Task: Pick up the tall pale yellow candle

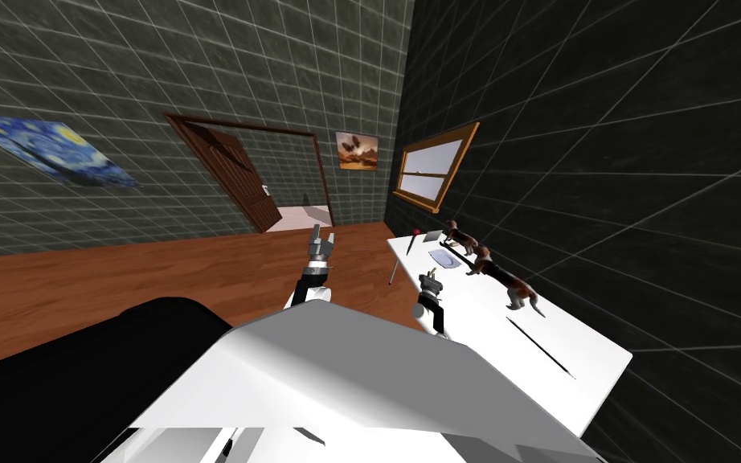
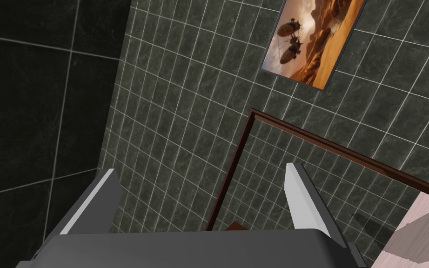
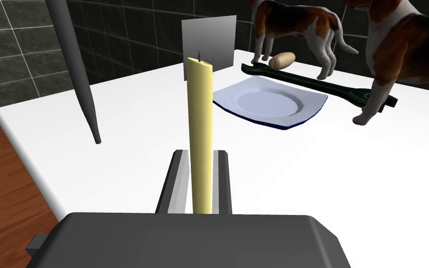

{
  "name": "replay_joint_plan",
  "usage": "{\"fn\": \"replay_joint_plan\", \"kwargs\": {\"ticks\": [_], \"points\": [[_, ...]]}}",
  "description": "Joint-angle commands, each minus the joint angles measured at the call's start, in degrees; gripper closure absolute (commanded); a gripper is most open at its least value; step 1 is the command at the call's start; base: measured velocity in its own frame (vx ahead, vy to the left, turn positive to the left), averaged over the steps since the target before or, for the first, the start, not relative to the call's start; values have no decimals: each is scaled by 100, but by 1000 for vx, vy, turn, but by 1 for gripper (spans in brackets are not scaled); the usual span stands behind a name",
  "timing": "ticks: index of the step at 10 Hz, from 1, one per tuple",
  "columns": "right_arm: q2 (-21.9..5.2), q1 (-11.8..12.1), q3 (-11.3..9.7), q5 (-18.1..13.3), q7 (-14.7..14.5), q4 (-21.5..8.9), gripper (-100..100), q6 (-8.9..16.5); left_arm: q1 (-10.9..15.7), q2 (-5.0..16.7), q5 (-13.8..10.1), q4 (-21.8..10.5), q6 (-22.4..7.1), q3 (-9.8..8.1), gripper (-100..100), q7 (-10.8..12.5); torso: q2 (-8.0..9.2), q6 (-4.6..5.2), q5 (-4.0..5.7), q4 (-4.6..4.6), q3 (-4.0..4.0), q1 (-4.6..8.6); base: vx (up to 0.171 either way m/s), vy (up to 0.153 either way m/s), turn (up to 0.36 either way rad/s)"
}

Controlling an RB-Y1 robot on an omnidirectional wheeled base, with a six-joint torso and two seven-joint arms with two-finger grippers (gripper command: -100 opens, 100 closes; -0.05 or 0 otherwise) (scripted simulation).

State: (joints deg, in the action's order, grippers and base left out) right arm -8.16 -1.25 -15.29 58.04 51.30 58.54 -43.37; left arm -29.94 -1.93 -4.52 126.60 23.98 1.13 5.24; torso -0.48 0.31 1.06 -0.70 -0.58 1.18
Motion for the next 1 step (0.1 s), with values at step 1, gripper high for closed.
{"fn": "replay_joint_plan", "kwargs": {"ticks": [1], "points": [[0, 0, 0, 0, 0, 0, 0, 0, 0, 0, 0, 0, 0, 0, 0, 0, 0, 0, 0, 0, 0, 0, 0, 0, 0]]}}
